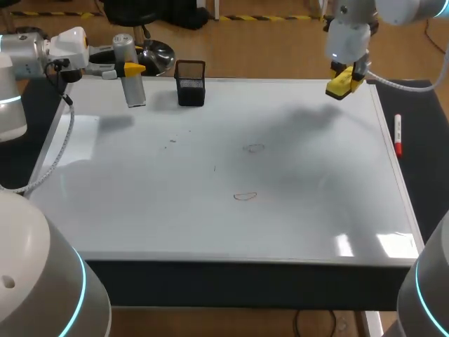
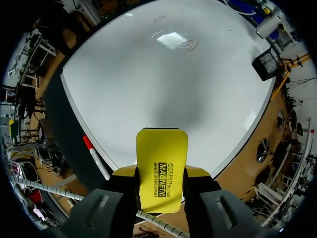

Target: Pick up the inspection probe, press it on each red-marked spot on the whiteboard one by one, put down the probe, pick up the eraser, and wipe off all the red marks.

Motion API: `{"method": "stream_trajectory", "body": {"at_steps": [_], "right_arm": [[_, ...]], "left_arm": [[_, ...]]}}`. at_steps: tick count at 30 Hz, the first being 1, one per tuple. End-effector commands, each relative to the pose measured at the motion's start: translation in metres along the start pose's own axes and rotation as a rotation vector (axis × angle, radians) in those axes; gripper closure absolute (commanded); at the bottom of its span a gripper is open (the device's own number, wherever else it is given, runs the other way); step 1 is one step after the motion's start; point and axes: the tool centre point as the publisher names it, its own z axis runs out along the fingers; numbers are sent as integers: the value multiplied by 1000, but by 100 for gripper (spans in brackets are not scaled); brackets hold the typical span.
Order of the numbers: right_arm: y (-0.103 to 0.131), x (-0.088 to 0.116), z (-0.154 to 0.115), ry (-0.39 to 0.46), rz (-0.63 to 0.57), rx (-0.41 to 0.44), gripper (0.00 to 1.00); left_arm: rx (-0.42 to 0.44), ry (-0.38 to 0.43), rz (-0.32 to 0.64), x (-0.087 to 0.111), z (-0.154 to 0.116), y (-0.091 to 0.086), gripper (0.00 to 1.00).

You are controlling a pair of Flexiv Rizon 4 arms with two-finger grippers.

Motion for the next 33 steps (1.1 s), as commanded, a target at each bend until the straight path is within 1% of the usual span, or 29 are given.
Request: {"method": "stream_trajectory", "body": {"at_steps": [1, 8, 9, 11, 13, 19, 21, 24, 30, 33], "right_arm": [[-1, 1, -1, 2, -2, 1, 100], [-1, 1, -1, 2, -2, 1, 100], [-1, 1, -1, 2, -2, 1, 100], [-1, 1, -1, 2, -2, 1, 100], [-1, 1, -1, 2, -2, 1, 100], [-1, 1, -1, 2, -2, 1, 100], [-1, 1, -1, 2, -2, 1, 100], [-1, 1, -1, 2, -2, 1, 100], [-1, 1, -1, 2, -2, 1, 100], [-1, 1, -1, 2, -2, 1, 100]], "left_arm": [[-1, -2, 1, 1, 0, -1, 100], [-1, -2, 1, 1, 0, -1, 100], [3, 11, 6, 2, 3, 0, 100], [7, 32, 8, 11, 10, 1, 100], [-4, 70, 7, 16, 17, 5, 100], [37, 148, 42, 51, 44, 1, 100], [14, 172, 29, 64, 56, -1, 100], [22, 207, 37, 82, 71, -5, 100], [80, 267, 41, 119, 105, -12, 100], [105, 326, 45, 139, 128, -14, 100]]}}
